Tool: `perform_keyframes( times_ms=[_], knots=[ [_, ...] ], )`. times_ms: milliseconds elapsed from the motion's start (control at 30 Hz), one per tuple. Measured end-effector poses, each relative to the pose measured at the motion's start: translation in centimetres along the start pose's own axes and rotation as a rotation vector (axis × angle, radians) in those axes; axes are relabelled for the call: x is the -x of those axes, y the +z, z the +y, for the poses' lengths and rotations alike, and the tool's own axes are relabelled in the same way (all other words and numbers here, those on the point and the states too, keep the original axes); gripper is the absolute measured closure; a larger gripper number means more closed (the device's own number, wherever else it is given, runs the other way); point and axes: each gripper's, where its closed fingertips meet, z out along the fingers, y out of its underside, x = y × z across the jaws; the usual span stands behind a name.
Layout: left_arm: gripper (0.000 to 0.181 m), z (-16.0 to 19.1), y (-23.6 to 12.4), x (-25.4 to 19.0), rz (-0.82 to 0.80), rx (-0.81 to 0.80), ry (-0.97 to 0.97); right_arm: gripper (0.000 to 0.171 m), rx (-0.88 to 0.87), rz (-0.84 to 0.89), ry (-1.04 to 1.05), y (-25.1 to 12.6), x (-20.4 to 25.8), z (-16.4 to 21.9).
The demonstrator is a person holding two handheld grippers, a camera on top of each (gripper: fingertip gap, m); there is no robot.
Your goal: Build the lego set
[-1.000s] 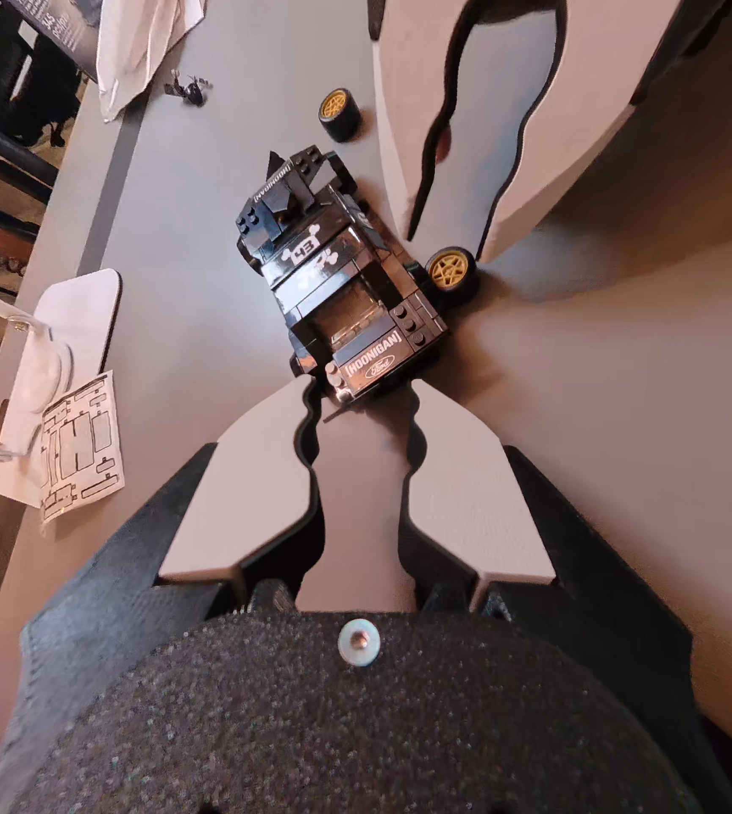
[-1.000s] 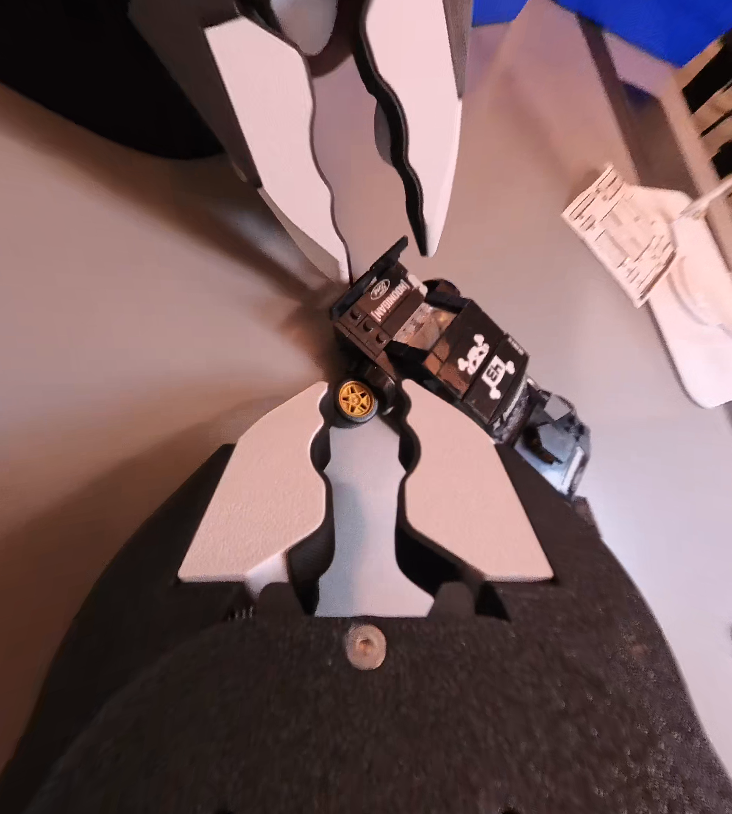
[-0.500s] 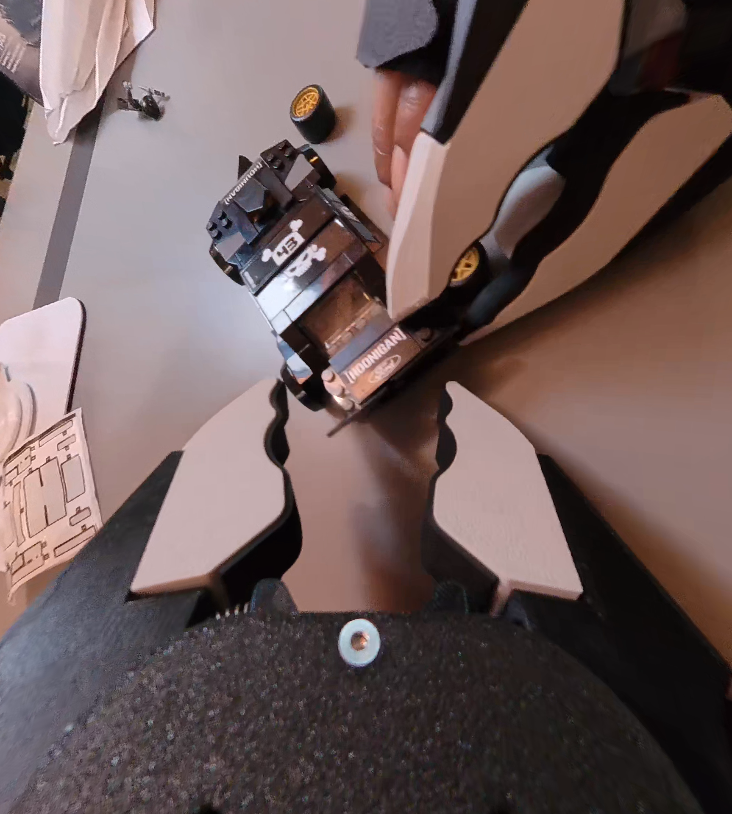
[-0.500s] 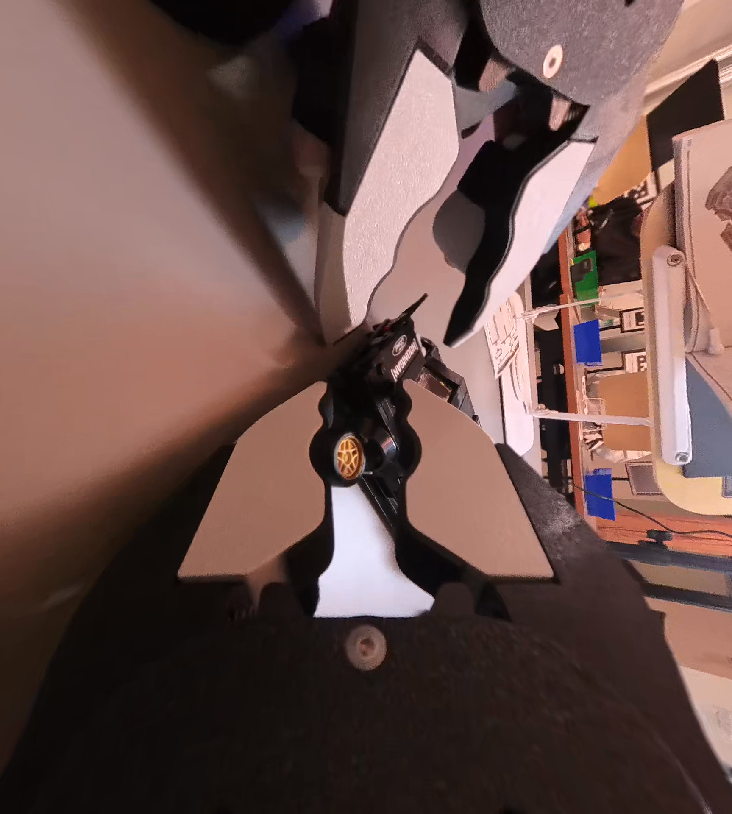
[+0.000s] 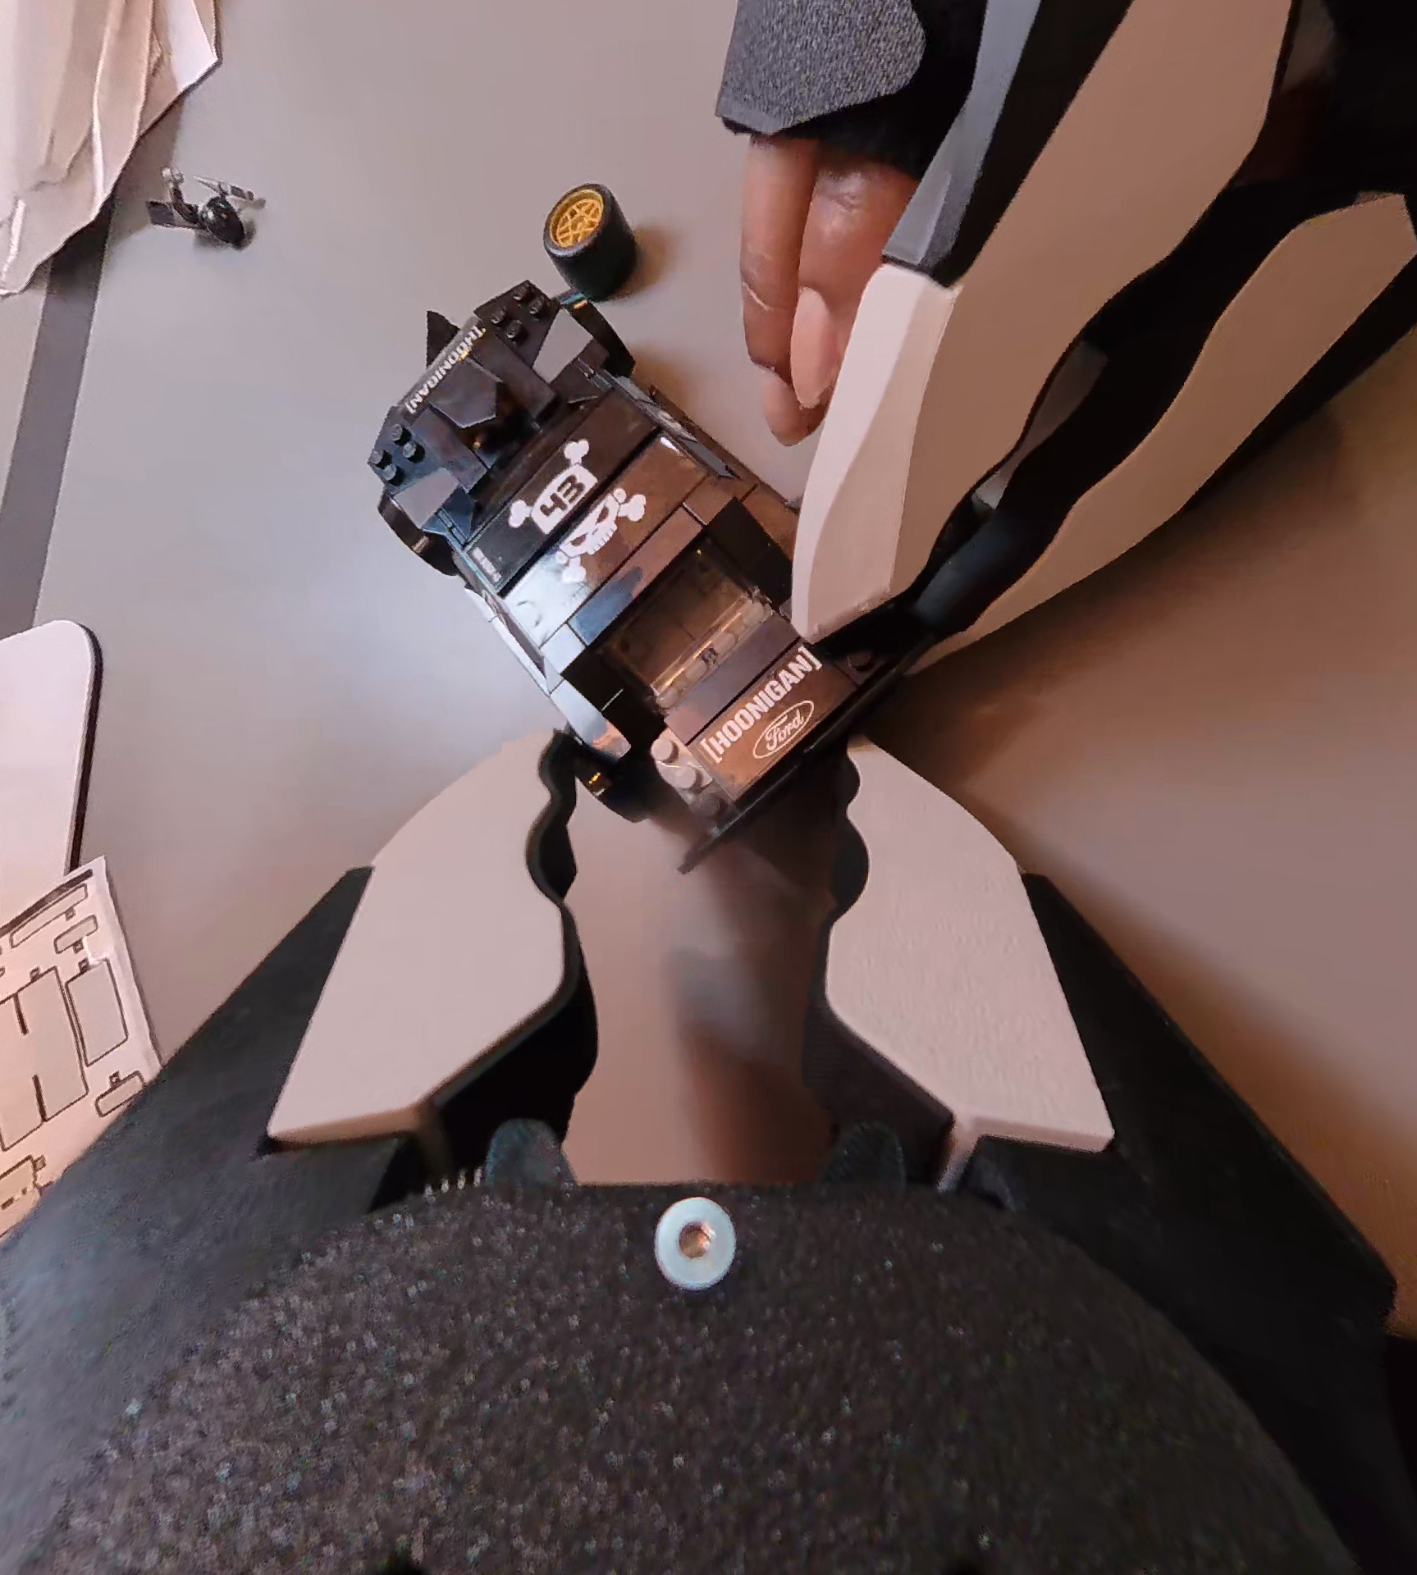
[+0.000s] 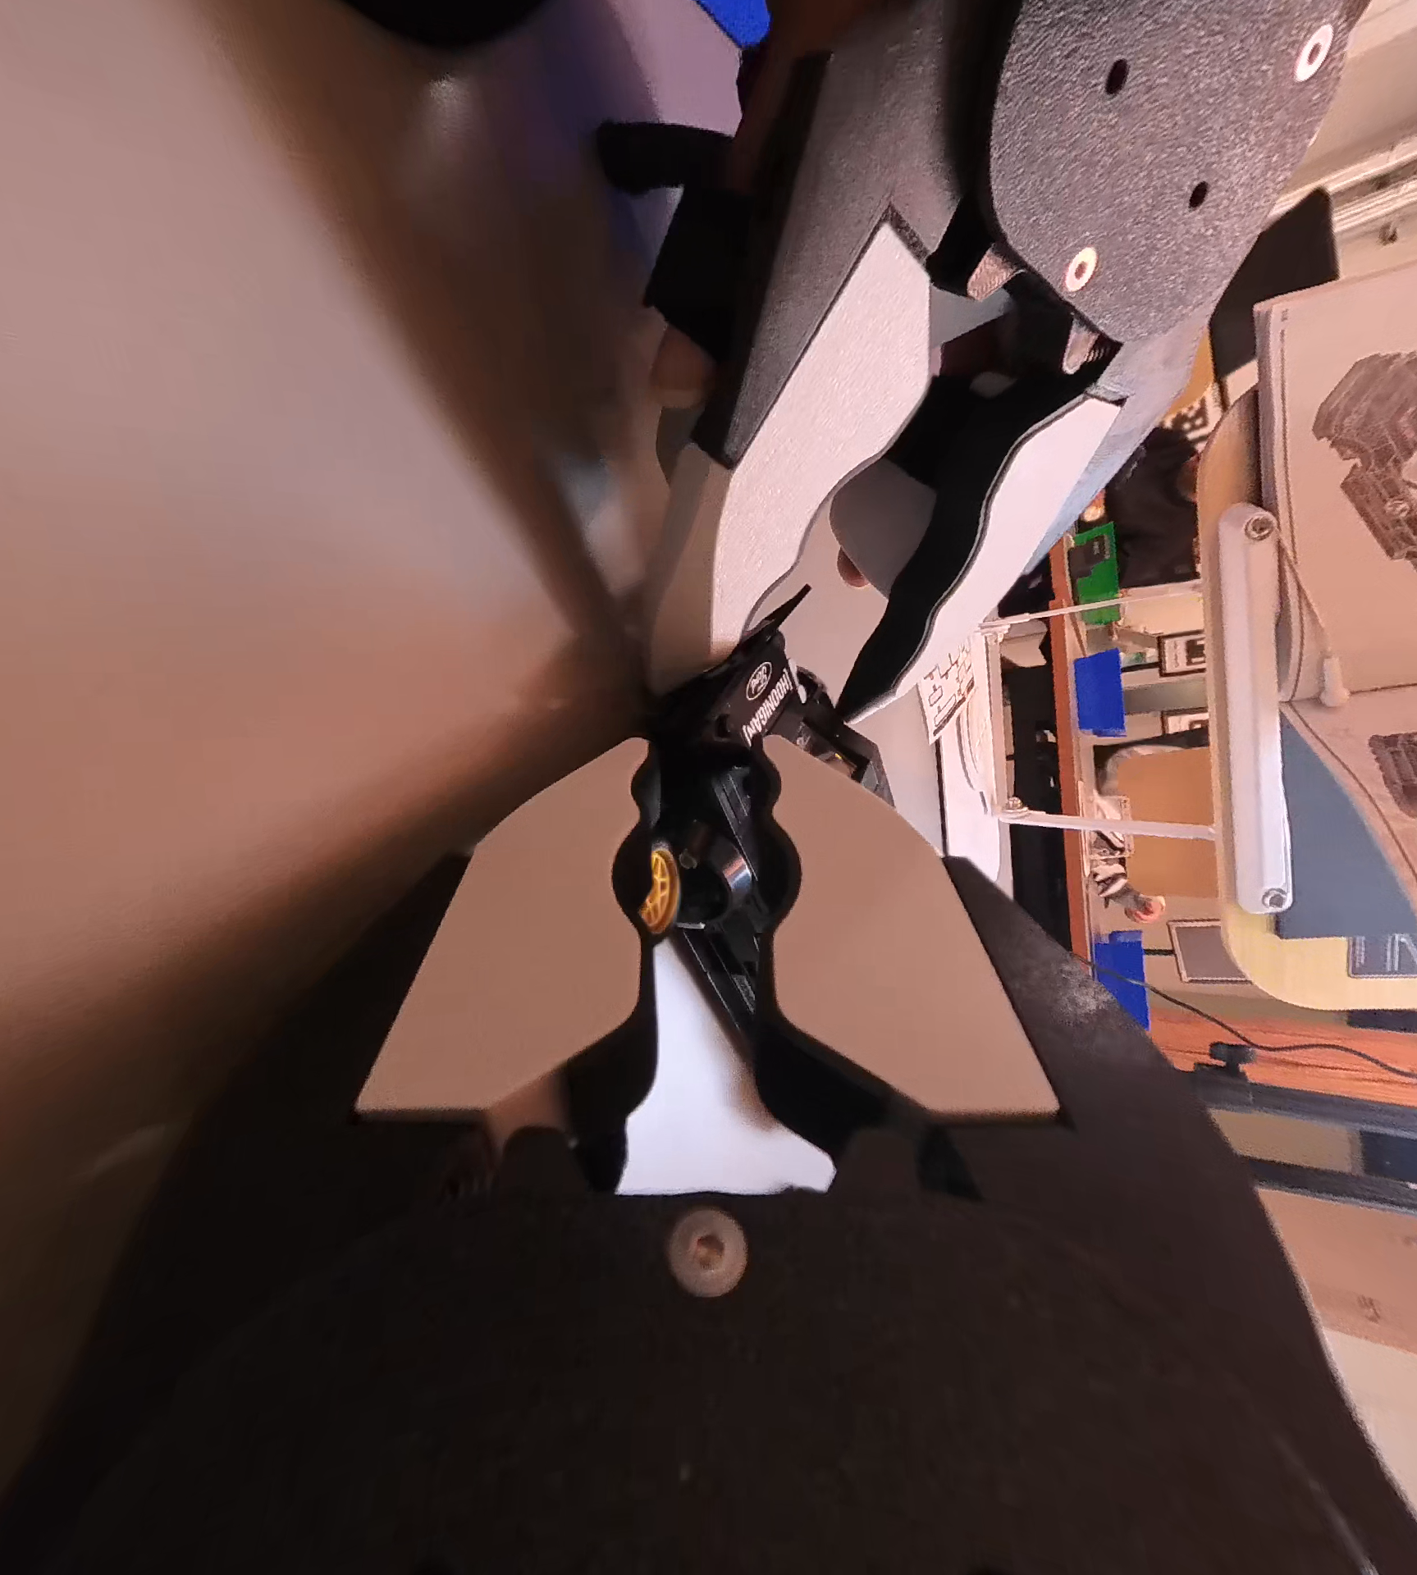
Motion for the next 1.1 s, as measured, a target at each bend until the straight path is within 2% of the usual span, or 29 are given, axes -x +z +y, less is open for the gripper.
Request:
perform_keyframes(
  times_ms=[167,300,533,700,1100],
  knots=[
    [0.124,-0.05,0.14,0.14,-0.003,-0.005,0.001,0.149,0.026,0.038,-0.060,-0.03,-0.14,0.17],
    [0.127,0.09,0.10,0.22,-0.028,0.013,0.036,0.153,0.016,0.032,-0.082,-0.19,-0.06,0.30],
    [0.129,0.11,0.08,0.29,-0.044,0.036,0.062,0.153,0.001,-0.078,-0.096,-0.32,-0.10,0.40],
    [0.118,-0.51,0.31,0.04,-0.047,0.007,0.084,0.154,-0.027,-0.154,-0.091,-0.38,-0.23,0.19],
    [0.125,-0.57,0.44,-0.34,-0.041,0.002,0.092,0.155,-0.047,-0.368,-0.119,-0.58,0.26,0.09]
  ],
)
